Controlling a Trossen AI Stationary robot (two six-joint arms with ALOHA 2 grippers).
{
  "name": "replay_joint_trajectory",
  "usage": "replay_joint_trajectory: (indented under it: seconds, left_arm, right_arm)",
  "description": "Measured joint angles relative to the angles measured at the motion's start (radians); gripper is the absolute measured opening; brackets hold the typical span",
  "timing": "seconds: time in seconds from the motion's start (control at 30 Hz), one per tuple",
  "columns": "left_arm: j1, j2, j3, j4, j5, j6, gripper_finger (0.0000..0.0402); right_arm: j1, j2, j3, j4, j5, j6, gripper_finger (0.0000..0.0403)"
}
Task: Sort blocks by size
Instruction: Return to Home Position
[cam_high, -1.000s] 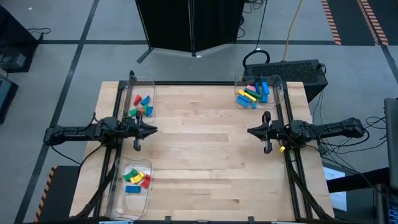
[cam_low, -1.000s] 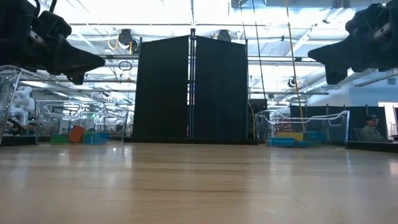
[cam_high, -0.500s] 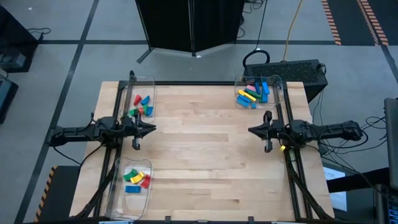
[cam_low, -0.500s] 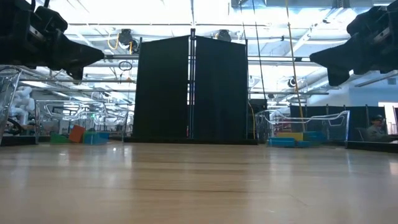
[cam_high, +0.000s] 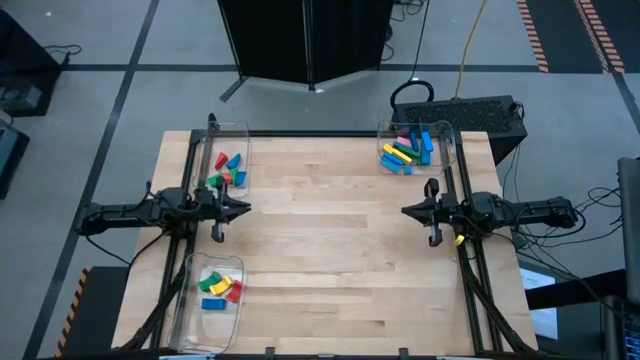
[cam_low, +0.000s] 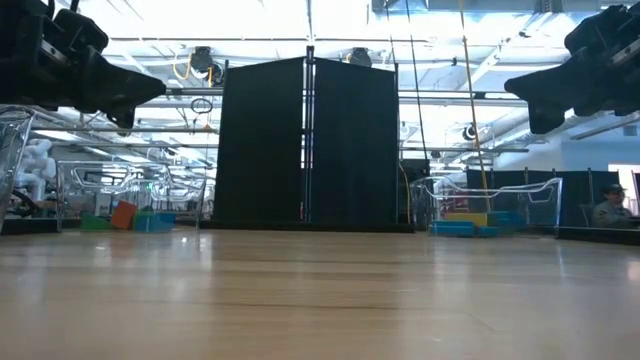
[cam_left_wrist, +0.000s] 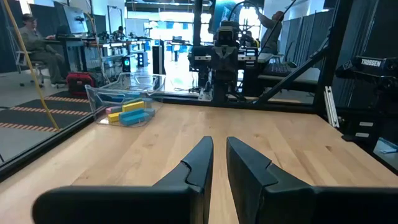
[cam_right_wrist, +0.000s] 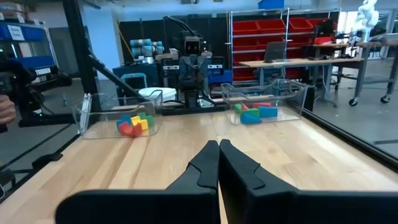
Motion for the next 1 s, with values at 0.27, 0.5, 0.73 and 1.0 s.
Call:
replay_joint_trajectory:
  seconds: [0.27, 0.5, 0.73, 1.0]
  left_arm:
    - [0.000, 0.000, 0.000, 0.002, -0.003, 0.003, 0.0049]
    - [0.000, 0.000, -0.001, 0.006, -0.020, -0.001, 0.0049]
    - [0.000, 0.000, -0.001, 0.007, -0.026, -0.001, 0.0049]
    - [0.000, 0.000, -0.001, 0.009, -0.027, -0.079, 0.0049]
  right_arm:
    - [0.000, 0.000, 0.000, 0.020, 0.073, 0.004, 0.0001]
    - [0.000, 0.000, 0.000, 0.020, 0.131, 0.005, 0.0009]
    - [0.000, 0.000, 0.000, 0.019, 0.131, 0.006, 0.0009]
    - [0.000, 0.000, 0.000, 0.018, 0.131, 0.007, 0.0010]
